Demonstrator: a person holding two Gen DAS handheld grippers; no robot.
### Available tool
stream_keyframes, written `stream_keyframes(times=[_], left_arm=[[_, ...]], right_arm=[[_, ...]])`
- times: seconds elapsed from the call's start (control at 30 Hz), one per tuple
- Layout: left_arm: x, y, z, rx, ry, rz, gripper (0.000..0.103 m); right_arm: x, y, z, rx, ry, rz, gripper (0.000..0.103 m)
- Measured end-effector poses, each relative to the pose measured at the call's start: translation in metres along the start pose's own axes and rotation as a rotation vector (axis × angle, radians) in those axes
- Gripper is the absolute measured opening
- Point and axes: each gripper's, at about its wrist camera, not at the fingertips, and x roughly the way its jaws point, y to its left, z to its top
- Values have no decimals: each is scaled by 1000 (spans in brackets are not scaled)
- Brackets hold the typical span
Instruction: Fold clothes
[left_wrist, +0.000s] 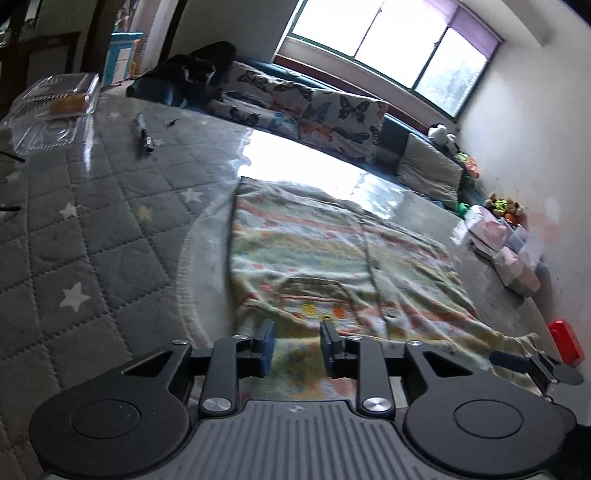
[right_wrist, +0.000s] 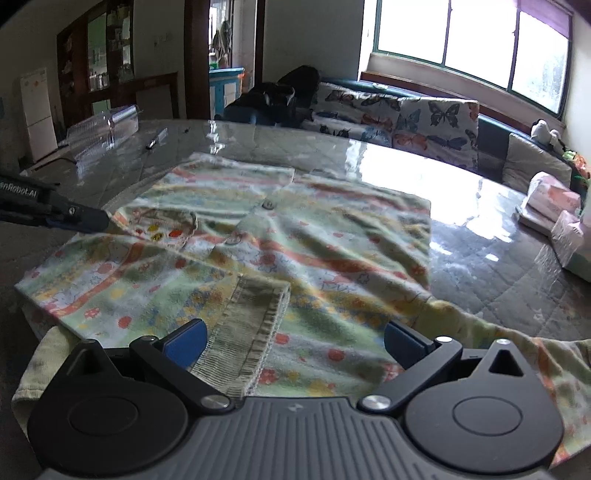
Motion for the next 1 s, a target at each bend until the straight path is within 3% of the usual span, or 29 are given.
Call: stream_keyframes(times=[0.1,0.17,0.23,0.63,0.77,1.0], left_arm=[[-2,-16,-5,35,8,-33,38],[-2,-27,-8,56,14,-54,48],[0,-36,-12,72,21,-68,49],[7,-60,-27,123,69,-62,63],[5,-63,-27,127,65,-50,66],[6,-63,-29,130,78,-23,67]], right_arm=[[-10,-9,-1,18,-18,-21,103],[-16,-19,-4,34,-27,-46,103],[-22,-32,-7,63,-34,-79,103],[-56,-148,-44,283,-56,-371,102],[-59,-184,-57,353,-55,-456,96],[-57,-220,-74,449,-43,-478,84]])
